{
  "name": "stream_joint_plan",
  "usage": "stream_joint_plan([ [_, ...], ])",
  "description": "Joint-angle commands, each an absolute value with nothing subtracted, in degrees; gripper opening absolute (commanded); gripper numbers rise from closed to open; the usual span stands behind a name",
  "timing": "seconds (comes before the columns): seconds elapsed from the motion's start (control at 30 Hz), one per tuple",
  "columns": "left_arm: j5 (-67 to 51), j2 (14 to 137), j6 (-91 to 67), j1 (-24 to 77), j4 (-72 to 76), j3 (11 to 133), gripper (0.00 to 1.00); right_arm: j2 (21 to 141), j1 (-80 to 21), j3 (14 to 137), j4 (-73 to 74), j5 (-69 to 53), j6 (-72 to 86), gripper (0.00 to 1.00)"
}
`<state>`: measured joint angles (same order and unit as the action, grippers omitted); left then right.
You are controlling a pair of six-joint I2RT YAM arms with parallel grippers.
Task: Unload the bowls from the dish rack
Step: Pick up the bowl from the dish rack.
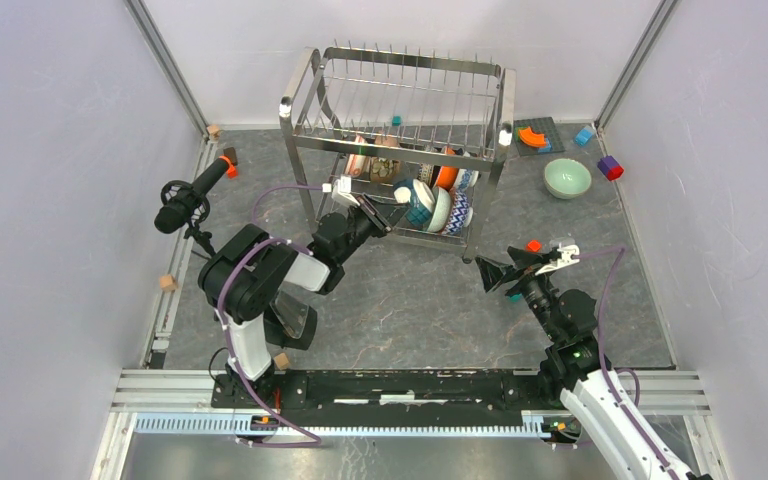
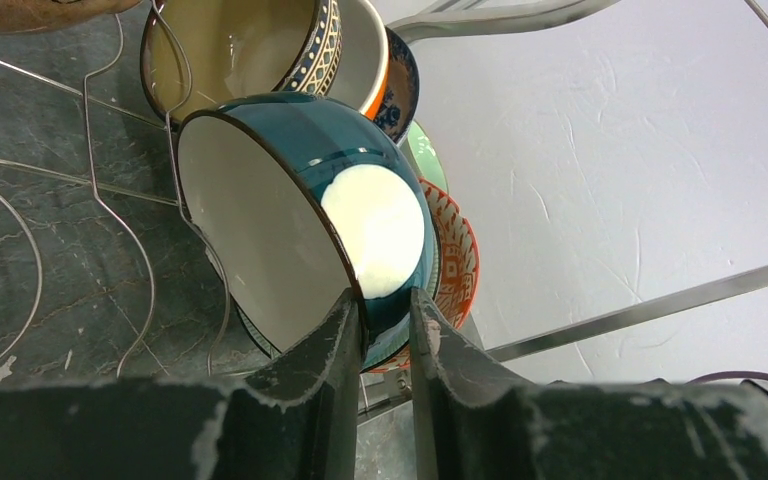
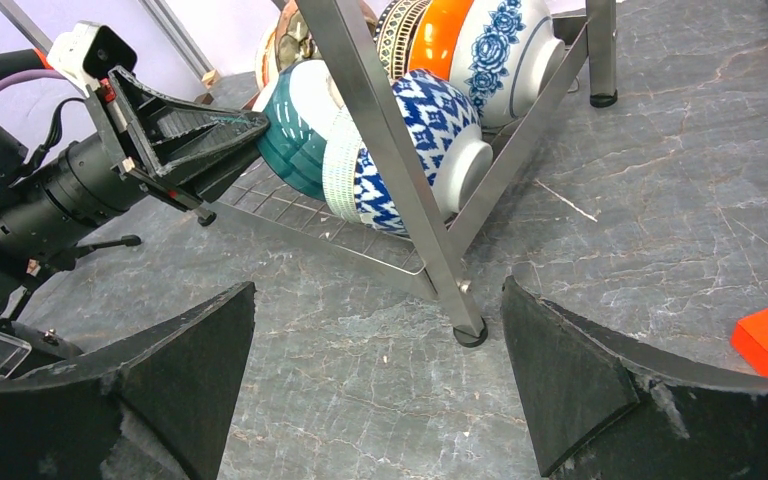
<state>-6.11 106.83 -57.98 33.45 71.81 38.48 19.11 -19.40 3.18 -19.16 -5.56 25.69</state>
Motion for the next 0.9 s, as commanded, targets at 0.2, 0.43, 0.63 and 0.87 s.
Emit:
stream_joint_plan([
  [0.2,-5.7,98.5,-62.9,31.6,85.3,40.5,0.02,18.0,-19.4,3.4,-20.2,-5.9,25.9,0.97],
  [0.43,-6.4,96.2,-62.1,31.5,82.8,41.2,0.02,17.9,-19.3,3.4,-20.2,-5.9,26.0,0.97],
  [0.63,-6.6,95.4,-62.0,31.6,82.4,39.9,0.02,17.7,-19.3,3.5,-20.0,-6.0,26.0,0.97],
  [0.87,-7.4,92.3,-59.5,31.6,77.9,39.5,0.02,17.8,-19.3,3.7,-20.1,-6.0,26.2,0.97],
])
